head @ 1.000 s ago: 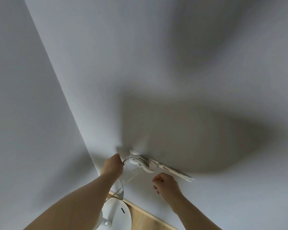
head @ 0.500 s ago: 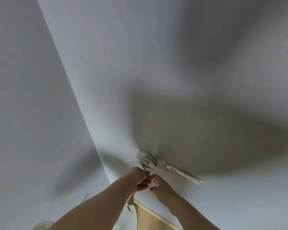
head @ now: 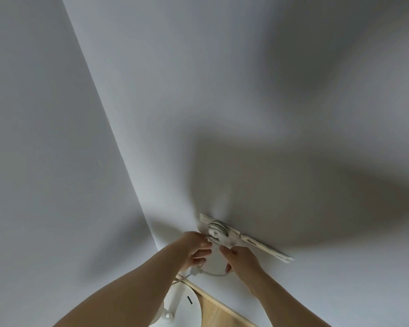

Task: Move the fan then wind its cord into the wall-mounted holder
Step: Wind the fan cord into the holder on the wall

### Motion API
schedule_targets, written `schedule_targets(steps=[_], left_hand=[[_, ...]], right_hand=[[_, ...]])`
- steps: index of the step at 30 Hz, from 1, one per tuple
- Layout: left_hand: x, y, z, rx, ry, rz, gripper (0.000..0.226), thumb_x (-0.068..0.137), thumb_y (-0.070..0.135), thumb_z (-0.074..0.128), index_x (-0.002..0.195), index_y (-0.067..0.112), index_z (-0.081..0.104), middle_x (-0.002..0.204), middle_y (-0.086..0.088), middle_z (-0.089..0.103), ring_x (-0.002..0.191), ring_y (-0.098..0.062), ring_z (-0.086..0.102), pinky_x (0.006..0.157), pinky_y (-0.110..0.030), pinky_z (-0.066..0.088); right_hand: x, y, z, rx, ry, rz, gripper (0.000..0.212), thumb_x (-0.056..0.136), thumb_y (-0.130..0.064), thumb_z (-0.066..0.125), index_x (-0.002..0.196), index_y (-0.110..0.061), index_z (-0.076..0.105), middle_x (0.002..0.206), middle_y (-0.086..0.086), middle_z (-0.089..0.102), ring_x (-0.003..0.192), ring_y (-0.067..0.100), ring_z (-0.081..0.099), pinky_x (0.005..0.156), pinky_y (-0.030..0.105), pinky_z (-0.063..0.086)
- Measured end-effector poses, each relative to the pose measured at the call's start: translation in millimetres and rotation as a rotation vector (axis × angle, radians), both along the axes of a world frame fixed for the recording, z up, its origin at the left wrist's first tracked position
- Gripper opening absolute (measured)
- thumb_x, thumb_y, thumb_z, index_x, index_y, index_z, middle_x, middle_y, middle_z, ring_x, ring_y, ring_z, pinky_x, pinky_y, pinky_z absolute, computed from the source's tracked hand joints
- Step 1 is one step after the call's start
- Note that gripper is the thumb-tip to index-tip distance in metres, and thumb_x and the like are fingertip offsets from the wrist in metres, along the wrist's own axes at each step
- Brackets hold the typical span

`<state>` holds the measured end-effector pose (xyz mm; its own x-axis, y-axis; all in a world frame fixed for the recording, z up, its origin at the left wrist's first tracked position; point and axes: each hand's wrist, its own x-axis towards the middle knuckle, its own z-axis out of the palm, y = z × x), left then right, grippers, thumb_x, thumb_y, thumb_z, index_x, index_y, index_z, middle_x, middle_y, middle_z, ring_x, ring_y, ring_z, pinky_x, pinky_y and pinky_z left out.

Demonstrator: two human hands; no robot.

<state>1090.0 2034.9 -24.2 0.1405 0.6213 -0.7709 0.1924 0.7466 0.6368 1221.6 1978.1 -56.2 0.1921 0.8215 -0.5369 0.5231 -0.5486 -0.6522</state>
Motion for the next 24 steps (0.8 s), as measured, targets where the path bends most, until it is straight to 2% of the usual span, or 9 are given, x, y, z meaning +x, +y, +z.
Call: schedule_targets(steps=[2, 4, 7, 10, 13, 15, 17, 20, 24], left_hand=[[-3.6, 9.4, 0.8, 0.128, 0.062, 0.218, 0.020, 0.092, -0.003, 0.041, 0.084, 0.007, 0.056, 0.069, -0.007, 0.054, 0.056, -0.018, 0.052, 0.055, -0.025, 0.044], [-6.4, 14.9, 3.7, 0.342, 0.231, 0.285, 0.021, 0.090, 0.000, 0.040, 0.102, 0.006, 0.056, 0.087, -0.011, 0.060, 0.073, -0.025, 0.060, 0.066, -0.032, 0.050], [-3.4, 10.3, 13.0, 0.709, 0.465, -0.042, 0.025, 0.089, 0.003, 0.046, 0.108, 0.010, 0.059, 0.100, -0.005, 0.056, 0.085, -0.021, 0.054, 0.073, -0.026, 0.042], [3.7, 2.6, 14.2, 0.938, 0.519, -0.432, 0.024, 0.090, 0.010, 0.051, 0.111, 0.014, 0.062, 0.113, -0.003, 0.053, 0.097, -0.021, 0.058, 0.082, -0.023, 0.044], [5.2, -2.5, 8.5, 1.017, 0.638, -0.774, 0.036, 0.092, 0.018, 0.051, 0.127, 0.026, 0.056, 0.136, 0.000, 0.043, 0.123, -0.021, 0.047, 0.103, -0.026, 0.040], [2.2, -5.3, 9.0, 1.050, 0.735, -0.917, 0.043, 0.093, 0.022, 0.048, 0.134, 0.034, 0.048, 0.142, 0.003, 0.036, 0.129, -0.022, 0.038, 0.107, -0.028, 0.035], [-1.0, -7.4, 10.4, 1.070, 0.797, -1.057, 0.047, 0.094, 0.024, 0.045, 0.139, 0.038, 0.040, 0.148, 0.002, 0.026, 0.134, -0.023, 0.030, 0.111, -0.031, 0.031], [-4.6, -9.7, 14.6, 1.066, 0.868, -1.200, 0.050, 0.096, 0.028, 0.044, 0.143, 0.040, 0.032, 0.154, -0.001, 0.015, 0.139, -0.024, 0.021, 0.115, -0.035, 0.026], [-8.9, -8.2, 15.5, 1.068, 0.876, -1.257, 0.053, 0.095, 0.028, 0.044, 0.145, 0.040, 0.029, 0.157, -0.001, 0.009, 0.143, -0.023, 0.017, 0.116, -0.035, 0.023]], right_hand=[[3.4, -0.2, 1.9, -0.033, -0.025, -0.029, 0.047, 0.095, -0.049, 0.036, 0.070, -0.013, 0.053, 0.058, -0.002, 0.052, 0.051, 0.005, 0.050, 0.061, 0.018, 0.042], [7.0, -3.0, 3.5, -0.116, 0.041, -0.110, 0.048, 0.092, -0.053, 0.042, 0.082, -0.008, 0.056, 0.057, 0.003, 0.048, 0.047, 0.011, 0.051, 0.060, 0.023, 0.049], [14.4, -9.6, 6.4, -0.148, 0.004, -0.063, 0.047, 0.095, -0.049, 0.039, 0.067, -0.011, 0.044, 0.056, 0.002, 0.040, 0.042, 0.011, 0.040, 0.042, 0.018, 0.038], [24.9, -10.9, 8.1, -0.129, -0.054, -0.056, 0.047, 0.097, -0.040, 0.036, 0.058, -0.015, 0.044, 0.053, -0.003, 0.041, 0.043, 0.009, 0.036, 0.043, 0.018, 0.028], [33.8, -10.5, 8.1, -0.110, -0.107, -0.094, 0.045, 0.097, -0.033, 0.039, 0.056, -0.017, 0.049, 0.053, -0.005, 0.045, 0.046, 0.008, 0.039, 0.045, 0.018, 0.030], [36.9, -10.4, 1.7, -0.100, -0.174, -0.102, 0.042, 0.096, -0.034, 0.041, 0.061, -0.015, 0.055, 0.059, -0.004, 0.053, 0.058, 0.014, 0.050, 0.057, 0.025, 0.039], [37.3, -10.6, -5.1, -0.101, -0.273, -0.090, 0.040, 0.095, -0.038, 0.041, 0.087, -0.008, 0.066, 0.082, 0.002, 0.067, 0.080, 0.023, 0.061, 0.072, 0.032, 0.047], [36.8, -11.5, -7.6, -0.060, -0.365, -0.108, 0.043, 0.095, -0.036, 0.040, 0.112, -0.004, 0.065, 0.108, 0.012, 0.071, 0.101, 0.028, 0.067, 0.070, 0.029, 0.045], [32.6, -12.1, 1.2, -0.046, -0.305, -0.217, 0.044, 0.091, -0.038, 0.046, 0.111, -0.004, 0.065, 0.106, 0.014, 0.071, 0.085, 0.027, 0.064, 0.082, 0.040, 0.057]])
